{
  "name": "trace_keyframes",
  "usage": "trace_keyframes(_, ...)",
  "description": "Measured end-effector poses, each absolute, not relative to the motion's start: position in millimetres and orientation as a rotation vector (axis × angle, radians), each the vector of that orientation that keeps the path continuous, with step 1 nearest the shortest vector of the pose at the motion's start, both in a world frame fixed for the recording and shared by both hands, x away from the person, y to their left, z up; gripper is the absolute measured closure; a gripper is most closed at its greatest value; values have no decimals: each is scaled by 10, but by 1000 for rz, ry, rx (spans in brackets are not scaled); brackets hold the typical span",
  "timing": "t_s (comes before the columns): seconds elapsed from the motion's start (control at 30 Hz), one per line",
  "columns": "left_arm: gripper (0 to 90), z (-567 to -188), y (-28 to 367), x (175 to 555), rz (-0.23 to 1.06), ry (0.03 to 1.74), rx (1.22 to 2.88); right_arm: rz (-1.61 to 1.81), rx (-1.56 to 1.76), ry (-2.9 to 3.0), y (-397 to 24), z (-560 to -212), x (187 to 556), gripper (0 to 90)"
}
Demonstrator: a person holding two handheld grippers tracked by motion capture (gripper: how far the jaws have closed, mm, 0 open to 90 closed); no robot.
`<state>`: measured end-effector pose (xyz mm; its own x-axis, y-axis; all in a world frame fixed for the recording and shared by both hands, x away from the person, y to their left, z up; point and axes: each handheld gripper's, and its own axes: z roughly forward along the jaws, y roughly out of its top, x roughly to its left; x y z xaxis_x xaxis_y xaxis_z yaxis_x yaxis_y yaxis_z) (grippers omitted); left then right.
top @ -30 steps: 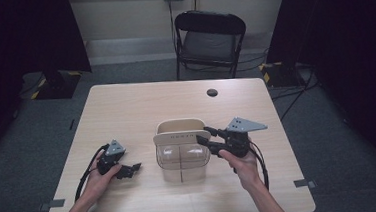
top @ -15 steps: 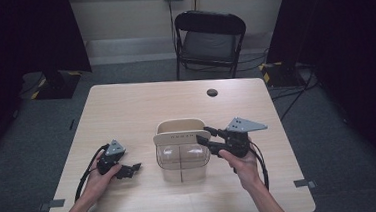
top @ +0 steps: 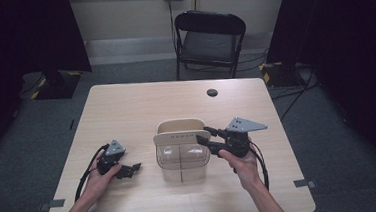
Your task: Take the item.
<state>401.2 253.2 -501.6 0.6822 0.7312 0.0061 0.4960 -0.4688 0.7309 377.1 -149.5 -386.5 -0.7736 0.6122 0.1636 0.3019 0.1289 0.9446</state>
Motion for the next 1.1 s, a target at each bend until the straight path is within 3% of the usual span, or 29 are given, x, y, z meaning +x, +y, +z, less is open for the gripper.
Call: trace_keyframes(1.1, 115, -5014, 2536, 4015, 420, 931, 2170, 1690, 897, 2143, -1492, -3865, 3770, 542)
